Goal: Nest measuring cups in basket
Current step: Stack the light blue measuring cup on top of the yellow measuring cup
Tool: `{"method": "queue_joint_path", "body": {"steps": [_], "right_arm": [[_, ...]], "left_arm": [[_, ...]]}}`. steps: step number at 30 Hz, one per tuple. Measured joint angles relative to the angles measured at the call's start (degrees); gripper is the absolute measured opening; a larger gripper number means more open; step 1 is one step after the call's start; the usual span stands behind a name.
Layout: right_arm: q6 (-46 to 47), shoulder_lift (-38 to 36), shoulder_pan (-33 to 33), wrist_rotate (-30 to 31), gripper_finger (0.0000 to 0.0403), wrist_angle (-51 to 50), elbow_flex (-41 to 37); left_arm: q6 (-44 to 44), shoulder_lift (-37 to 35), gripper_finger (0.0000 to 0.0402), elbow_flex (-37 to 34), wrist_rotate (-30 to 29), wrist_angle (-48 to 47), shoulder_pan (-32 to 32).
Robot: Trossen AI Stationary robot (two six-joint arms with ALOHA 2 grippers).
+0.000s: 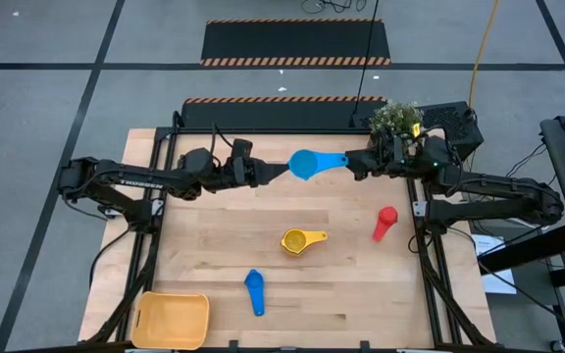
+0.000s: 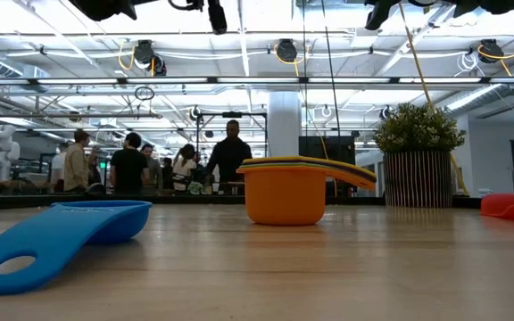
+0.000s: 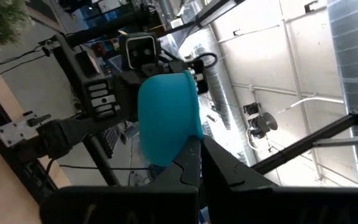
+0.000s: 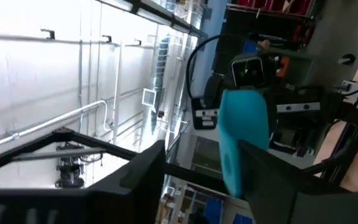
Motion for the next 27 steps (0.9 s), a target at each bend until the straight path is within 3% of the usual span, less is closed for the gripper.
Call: {"method": "queue_joint_path", "body": {"steps": [7, 24, 27], "right_arm": [[-0.94, 0.0, -0.37, -0.26, 0.0128, -0.09, 0.0], [-3.8, 0.0, -2.2, -7.24, 0.0008, -0.09, 0.02], [-4.1, -0.04, -2.2, -7.36, 0.0004, -0.63, 0.07]], "left_arm": [[-1.71, 0.0, 0.0001, 0.0, 1.49, 0.04, 1.53], [-3.68, 0.0, 0.0001, 0.0, 4.68, 0.08, 1.77], [-3.68, 0.0, 0.0008, 0.0, 4.66, 0.0, 1.77]]}}
